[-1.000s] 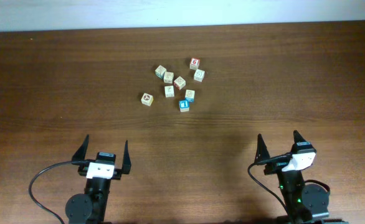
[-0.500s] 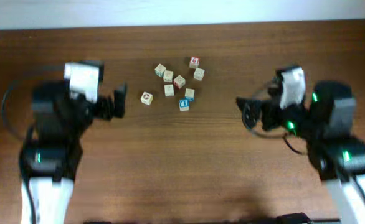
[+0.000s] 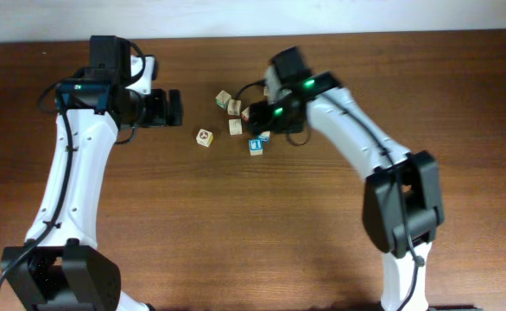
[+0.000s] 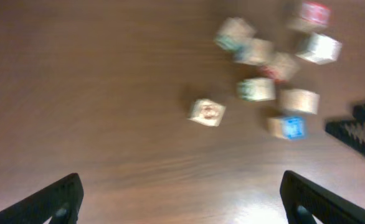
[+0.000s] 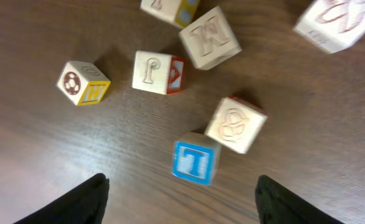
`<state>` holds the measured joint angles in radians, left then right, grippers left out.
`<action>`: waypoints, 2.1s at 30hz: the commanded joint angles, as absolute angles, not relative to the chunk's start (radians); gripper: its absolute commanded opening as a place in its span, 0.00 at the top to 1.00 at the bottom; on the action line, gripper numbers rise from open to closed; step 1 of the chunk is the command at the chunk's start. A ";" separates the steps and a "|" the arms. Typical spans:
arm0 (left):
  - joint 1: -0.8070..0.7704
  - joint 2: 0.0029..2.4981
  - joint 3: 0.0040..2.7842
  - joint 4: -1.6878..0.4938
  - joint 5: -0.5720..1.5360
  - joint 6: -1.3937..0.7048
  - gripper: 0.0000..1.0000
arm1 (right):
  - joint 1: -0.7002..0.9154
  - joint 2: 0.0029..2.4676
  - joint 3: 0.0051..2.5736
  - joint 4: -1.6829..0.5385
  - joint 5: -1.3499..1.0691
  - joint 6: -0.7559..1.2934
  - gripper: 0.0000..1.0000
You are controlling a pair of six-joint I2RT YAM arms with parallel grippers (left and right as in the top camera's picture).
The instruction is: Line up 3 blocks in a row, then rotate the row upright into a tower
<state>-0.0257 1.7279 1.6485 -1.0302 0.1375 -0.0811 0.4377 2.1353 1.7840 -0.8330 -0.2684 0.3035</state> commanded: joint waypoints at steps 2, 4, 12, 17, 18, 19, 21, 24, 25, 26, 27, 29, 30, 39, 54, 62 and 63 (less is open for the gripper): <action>0.008 1.734 1.663 -1.035 -0.058 -0.292 0.00 | 0.584 2.210 1.805 -0.806 0.128 0.410 0.35; 0.008 1.734 1.663 -1.038 -0.058 -0.292 0.00 | 0.604 2.274 1.805 -0.796 0.151 0.440 0.41; 0.008 1.734 1.663 -1.038 -0.057 -0.292 0.01 | 0.603 2.294 1.804 -0.835 0.134 0.484 0.86; 0.007 1.734 1.663 -1.038 -0.057 -0.292 0.01 | 0.611 2.262 1.832 -1.057 0.004 0.562 0.93; 0.008 1.734 1.663 -1.038 -0.057 -0.292 0.01 | 0.623 2.263 1.820 -1.110 0.003 0.593 0.93; 0.008 1.734 1.663 -1.038 -0.057 -0.292 0.01 | 0.637 2.263 1.804 -1.125 0.003 0.604 0.92; 0.008 1.734 1.663 -1.037 -0.057 -0.292 0.01 | 0.667 2.263 1.796 -1.155 0.002 0.624 0.80; 0.008 1.734 1.663 -1.036 -0.057 -0.291 0.01 | 0.658 2.262 1.806 -1.175 -0.023 0.637 0.61; 0.008 1.734 1.663 -1.034 -0.057 -0.292 0.01 | 0.649 2.262 1.827 -1.175 -0.010 0.628 0.59; 0.008 1.734 1.663 -1.032 -0.058 -0.291 0.01 | 0.634 2.261 1.861 -1.176 -0.008 0.605 0.56; 0.008 1.734 1.663 -1.031 -0.057 -0.291 0.01 | 0.613 2.261 1.910 -1.178 -0.007 0.580 0.51; 0.008 1.734 1.663 -1.031 -0.057 -0.291 0.01 | 0.571 2.261 1.977 -1.132 -0.003 0.525 0.42; 0.008 1.734 1.663 -1.031 -0.057 -0.291 0.01 | 0.548 2.262 1.978 -1.064 0.004 0.497 0.40; 0.007 1.734 1.663 -1.031 -0.057 -0.292 0.01 | 0.504 2.364 1.966 -0.872 0.090 0.419 0.45; 0.008 1.734 1.663 -1.031 -0.057 -0.292 0.01 | 0.504 2.151 2.024 -1.251 0.007 0.419 0.88; 0.008 1.734 1.663 -1.031 -0.057 -0.291 0.01 | 0.525 2.151 1.720 -1.114 -0.050 0.426 0.88; 0.008 1.734 1.663 -1.031 -0.057 -0.292 0.01 | 0.532 2.151 1.690 -1.084 -0.061 0.426 0.88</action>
